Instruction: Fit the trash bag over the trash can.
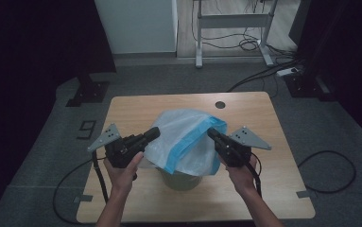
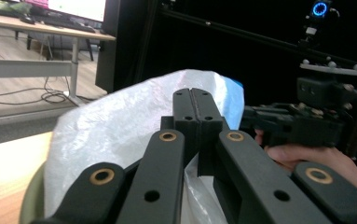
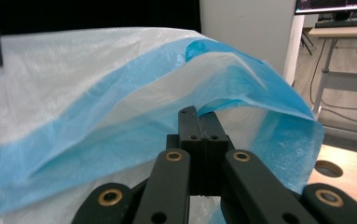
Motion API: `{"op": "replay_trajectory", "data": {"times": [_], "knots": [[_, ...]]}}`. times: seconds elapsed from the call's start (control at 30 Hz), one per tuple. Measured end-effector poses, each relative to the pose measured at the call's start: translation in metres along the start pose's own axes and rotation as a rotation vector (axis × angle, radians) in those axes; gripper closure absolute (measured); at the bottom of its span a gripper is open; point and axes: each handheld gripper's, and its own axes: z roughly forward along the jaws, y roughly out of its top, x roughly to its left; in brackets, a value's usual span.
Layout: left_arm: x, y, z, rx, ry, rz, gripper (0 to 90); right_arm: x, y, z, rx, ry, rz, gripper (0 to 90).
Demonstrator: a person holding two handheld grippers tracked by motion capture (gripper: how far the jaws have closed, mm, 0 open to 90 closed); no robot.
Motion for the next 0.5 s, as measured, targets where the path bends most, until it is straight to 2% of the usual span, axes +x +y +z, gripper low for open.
{"op": "replay_trajectory", "data": {"times": [0.27, 0.4, 0.5], "knots": [[0.004, 0.008, -0.002, -0.030, 0.032, -0.004, 89.9, 0.000, 0.001, -0.007, 0.031, -0.004, -0.076, 89.3], [0.011, 0.014, -0.011, -0.060, 0.070, -0.012, 89.9, -0.007, 0.000, -0.012, 0.039, -0.019, -0.080, 89.4], [0.016, 0.015, -0.019, -0.075, 0.094, -0.018, 90.0, -0.013, 0.000, -0.018, 0.036, -0.008, -0.086, 89.3]]}}
